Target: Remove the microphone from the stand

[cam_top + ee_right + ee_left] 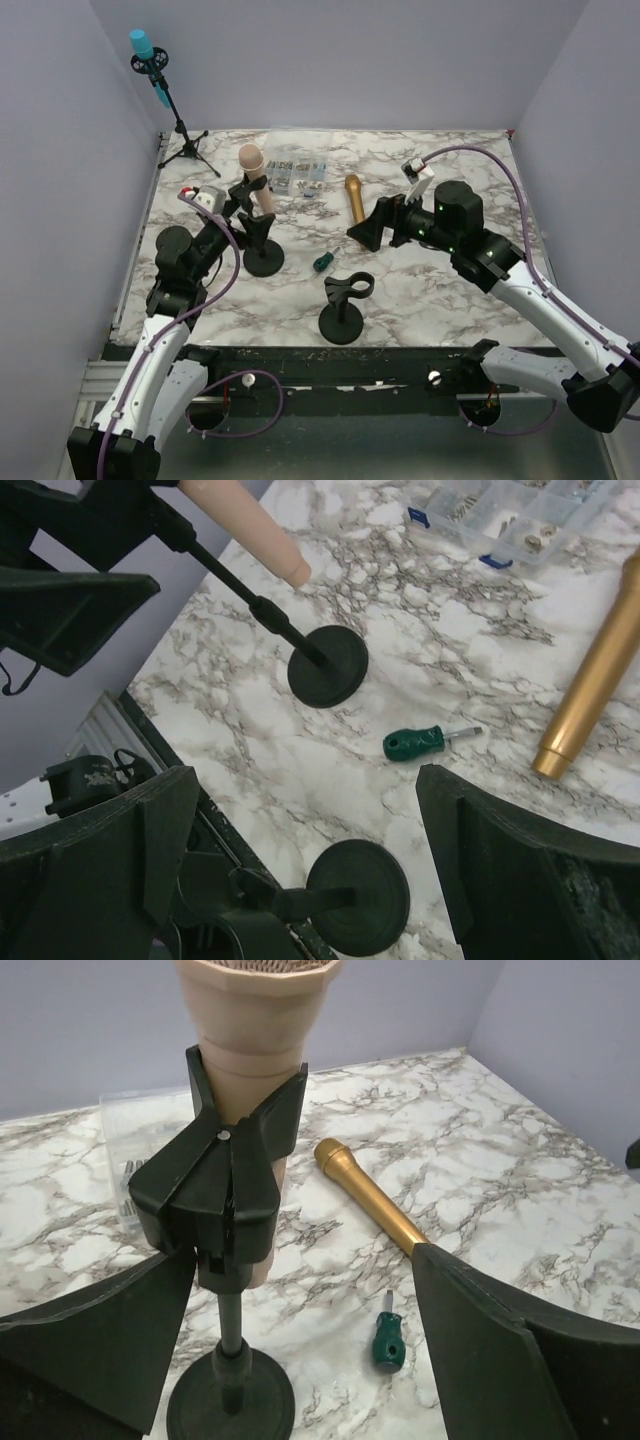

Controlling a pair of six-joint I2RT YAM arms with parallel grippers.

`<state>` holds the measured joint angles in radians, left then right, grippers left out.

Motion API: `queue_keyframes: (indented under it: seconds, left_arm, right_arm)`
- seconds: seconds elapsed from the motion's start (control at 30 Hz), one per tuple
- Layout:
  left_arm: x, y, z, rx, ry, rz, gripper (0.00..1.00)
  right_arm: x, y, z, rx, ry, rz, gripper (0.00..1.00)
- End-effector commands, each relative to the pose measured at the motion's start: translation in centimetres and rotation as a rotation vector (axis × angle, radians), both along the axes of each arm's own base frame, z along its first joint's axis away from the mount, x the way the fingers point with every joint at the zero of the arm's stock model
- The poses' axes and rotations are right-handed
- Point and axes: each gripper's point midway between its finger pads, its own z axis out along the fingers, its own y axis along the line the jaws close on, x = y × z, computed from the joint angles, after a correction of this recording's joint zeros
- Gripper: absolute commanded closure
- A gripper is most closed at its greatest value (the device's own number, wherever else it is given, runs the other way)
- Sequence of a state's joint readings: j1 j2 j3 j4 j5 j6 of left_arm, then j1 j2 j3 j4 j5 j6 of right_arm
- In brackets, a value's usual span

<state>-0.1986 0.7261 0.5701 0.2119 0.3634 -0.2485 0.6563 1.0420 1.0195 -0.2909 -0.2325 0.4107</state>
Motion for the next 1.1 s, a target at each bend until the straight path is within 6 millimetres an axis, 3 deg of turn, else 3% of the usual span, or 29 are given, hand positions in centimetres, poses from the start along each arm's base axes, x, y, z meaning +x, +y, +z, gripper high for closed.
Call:
queue_keyframes:
  seconds: [0.0, 0.23, 0.4, 0.5, 0.57, 0.73, 0.87, 1.07]
  left_arm:
    - [-1.9, 0.7, -0.3, 0.026, 0.027, 0.018, 0.06]
    - [-4.8, 4.0, -1.0, 0.056, 0.050, 0.168, 0.02]
    - [-6.1, 5.9, 0.8, 0.089, -0.026, 0.250, 0.02]
    - [-6.2, 7.1, 0.7, 0.104, -0.034, 0.311, 0.04]
    - [-6.4, 7.4, 0.1, 0.110, -0.041, 0.330, 0.04]
    - [-6.9, 8.0, -1.5, 0.116, -0.059, 0.351, 0.04]
    - [-7.0, 7.8, -0.9, 0.097, -0.069, 0.344, 0.04]
    - [-6.4, 7.5, 0.2, 0.065, -0.075, 0.338, 0.03]
  right_arm:
    - [0.8, 2.7, 4.2, 0.076, -0.122, 0.080, 0.00]
    - [2.5, 8.1, 7.2, 0.105, -0.226, 0.116, 0.00]
    - [4.0, 13.4, 9.0, 0.124, -0.329, 0.095, 0.00]
    - [5.1, 16.0, 9.3, 0.129, -0.392, 0.073, 0.00]
    - [6.5, 17.1, 9.6, 0.122, -0.409, 0.035, 0.00]
    - [7.5, 19.4, 11.2, 0.144, -0.473, 0.032, 0.02]
    - [9.3, 20.5, 11.3, 0.121, -0.483, -0.021, 0.16]
    - [10.5, 22.4, 10.2, 0.085, -0.476, -0.013, 0.17]
